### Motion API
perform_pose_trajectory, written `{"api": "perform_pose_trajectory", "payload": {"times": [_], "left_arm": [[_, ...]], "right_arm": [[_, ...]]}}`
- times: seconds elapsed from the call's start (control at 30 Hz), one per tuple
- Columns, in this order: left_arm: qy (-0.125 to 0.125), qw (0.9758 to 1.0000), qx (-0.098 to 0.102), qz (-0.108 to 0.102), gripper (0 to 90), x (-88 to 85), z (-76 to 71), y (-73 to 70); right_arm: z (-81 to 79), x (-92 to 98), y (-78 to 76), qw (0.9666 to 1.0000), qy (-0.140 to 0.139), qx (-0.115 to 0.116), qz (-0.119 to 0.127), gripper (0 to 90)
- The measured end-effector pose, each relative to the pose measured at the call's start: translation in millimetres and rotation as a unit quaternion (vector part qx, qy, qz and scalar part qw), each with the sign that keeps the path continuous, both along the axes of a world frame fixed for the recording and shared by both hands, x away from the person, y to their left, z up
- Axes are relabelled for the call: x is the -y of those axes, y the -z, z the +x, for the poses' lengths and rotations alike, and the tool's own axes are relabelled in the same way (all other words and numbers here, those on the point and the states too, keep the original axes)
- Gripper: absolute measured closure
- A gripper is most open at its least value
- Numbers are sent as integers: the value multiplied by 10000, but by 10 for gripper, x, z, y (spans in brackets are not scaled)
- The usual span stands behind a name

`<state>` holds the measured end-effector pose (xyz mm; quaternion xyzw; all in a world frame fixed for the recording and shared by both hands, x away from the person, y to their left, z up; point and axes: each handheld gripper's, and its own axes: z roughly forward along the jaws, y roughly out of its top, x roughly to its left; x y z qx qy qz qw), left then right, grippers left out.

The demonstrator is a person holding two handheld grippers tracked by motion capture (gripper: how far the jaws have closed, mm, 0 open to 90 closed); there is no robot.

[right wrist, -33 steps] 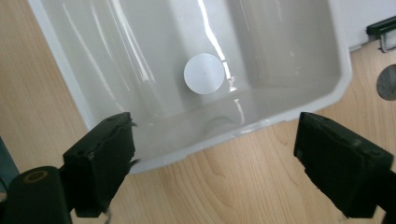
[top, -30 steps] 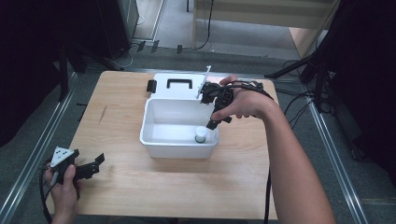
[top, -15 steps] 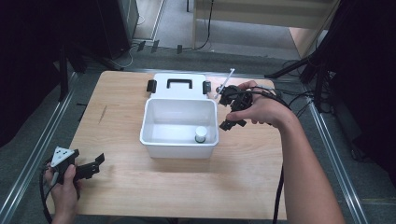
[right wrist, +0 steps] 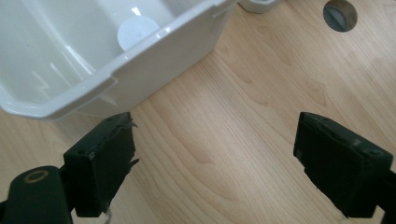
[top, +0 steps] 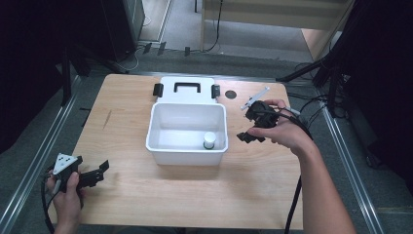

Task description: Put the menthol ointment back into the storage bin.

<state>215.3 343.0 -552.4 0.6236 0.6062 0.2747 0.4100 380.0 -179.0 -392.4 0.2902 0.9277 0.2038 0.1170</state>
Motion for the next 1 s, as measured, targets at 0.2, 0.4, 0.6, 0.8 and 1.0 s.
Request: {"api": "perform_pose_trajectory", "payload": {"times": [0.2, 0.4, 0.6, 0.8, 1.0], "left_arm": [[1, 10000, 0, 0, 0, -2, -1, 0], [0, 10000, 3, 2, 0, -1, -1, 0], [-5, 10000, 6, 3, 0, -2, -2, 0], [-8, 10000, 7, 10, 0, -1, -2, 0], [-7, 10000, 6, 11, 0, 0, -2, 0]], "right_arm": [[-92, 183, 194, 9987, 172, 358, 327, 130], [-213, 372, 380, 9941, 470, 626, 755, 130], [-348, 567, 554, 9864, 774, 947, 1098, 130], [-456, 770, 712, 9756, 1189, 1215, 1392, 130], [-576, 969, 909, 9638, 1509, 1414, 1684, 131]]}}
